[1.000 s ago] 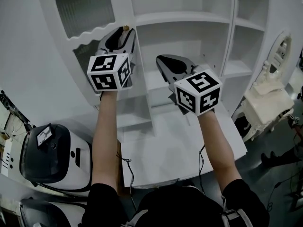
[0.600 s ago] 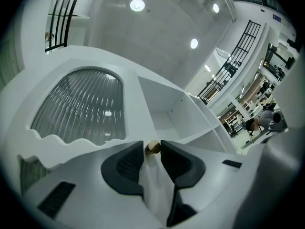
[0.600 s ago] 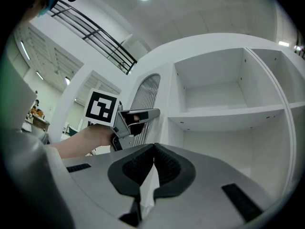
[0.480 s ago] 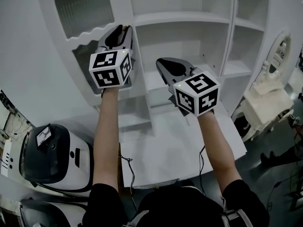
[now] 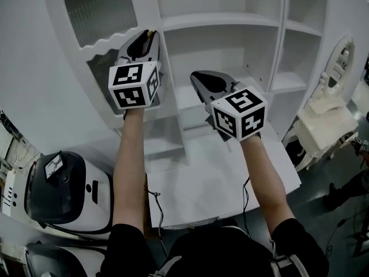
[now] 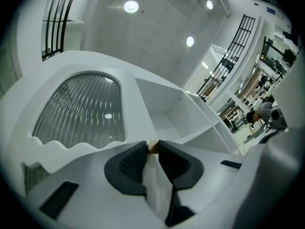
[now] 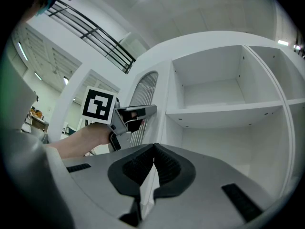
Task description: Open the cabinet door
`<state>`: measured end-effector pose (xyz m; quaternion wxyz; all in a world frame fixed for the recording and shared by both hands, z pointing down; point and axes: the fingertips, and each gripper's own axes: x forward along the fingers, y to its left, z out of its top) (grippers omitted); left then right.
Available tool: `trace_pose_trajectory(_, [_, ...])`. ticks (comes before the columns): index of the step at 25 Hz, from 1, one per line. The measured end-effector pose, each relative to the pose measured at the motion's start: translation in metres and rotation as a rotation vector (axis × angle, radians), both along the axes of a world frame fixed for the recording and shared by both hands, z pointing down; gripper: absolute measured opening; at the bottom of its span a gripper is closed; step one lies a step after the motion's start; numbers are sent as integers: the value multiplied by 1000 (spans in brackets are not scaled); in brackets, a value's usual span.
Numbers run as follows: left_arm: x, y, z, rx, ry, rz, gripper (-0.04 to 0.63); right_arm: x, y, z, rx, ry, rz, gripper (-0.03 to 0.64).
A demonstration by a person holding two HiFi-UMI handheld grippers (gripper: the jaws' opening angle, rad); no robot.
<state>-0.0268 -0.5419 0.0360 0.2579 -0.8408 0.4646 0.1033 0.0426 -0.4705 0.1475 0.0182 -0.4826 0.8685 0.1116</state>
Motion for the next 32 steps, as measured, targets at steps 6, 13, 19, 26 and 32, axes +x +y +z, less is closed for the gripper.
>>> trace_pose_trajectory(6, [-1, 13, 0, 5, 10, 21, 89, 0, 2, -1, -1, -4, -4, 17])
trace_pose_trajectory(13, [-5, 37, 1, 16, 2, 49, 86, -6, 9, 3, -6, 8, -9, 17])
trace_pose_trajectory(19, [-18, 68, 3, 37, -13, 93, 83, -16, 14, 6, -12, 4, -8, 16])
trace_pose_trajectory(26, [-42, 102, 5, 50, -24, 146, 81, -45, 30, 7, -1, 1, -30, 17])
trace_pose_trajectory(32, [-49, 124, 5, 52, -36, 187, 80, -50, 40, 7, 5, -14, -46, 17])
